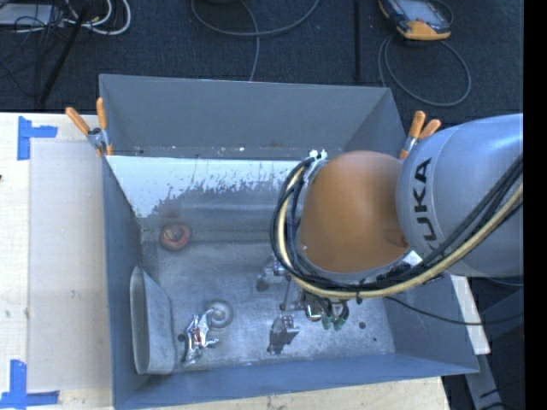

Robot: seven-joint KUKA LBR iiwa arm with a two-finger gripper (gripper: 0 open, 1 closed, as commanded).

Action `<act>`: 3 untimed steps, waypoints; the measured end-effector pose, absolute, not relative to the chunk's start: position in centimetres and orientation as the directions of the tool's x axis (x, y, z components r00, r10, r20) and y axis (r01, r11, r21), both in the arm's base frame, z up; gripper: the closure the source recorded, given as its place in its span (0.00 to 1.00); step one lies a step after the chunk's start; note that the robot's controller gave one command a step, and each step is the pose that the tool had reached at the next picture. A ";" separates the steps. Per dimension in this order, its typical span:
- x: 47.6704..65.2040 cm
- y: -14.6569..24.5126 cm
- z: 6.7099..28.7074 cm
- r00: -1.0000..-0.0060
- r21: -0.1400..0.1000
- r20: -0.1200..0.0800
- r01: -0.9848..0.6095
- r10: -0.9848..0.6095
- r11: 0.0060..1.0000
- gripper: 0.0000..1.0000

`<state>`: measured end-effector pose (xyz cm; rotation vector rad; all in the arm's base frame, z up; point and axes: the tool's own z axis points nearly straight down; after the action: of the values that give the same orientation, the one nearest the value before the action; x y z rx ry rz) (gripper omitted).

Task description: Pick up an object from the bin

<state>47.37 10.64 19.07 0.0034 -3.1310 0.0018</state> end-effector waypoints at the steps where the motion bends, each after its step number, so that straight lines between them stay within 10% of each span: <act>1: 50.9 18.5 7.4 -0.970 0.001 0.004 -0.244 -0.244 0.970 0.00; 2: 50.7 22.6 7.1 -0.974 0.001 -0.002 -0.228 -0.228 0.974 0.00; 3: 50.7 22.6 7.2 -0.975 0.002 -0.001 -0.223 -0.223 0.975 1.00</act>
Offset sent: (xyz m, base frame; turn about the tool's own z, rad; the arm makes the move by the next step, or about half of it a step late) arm 0.0362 0.0767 -0.1138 -0.2425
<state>50.72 22.55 7.23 0.3524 -3.1220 -0.0036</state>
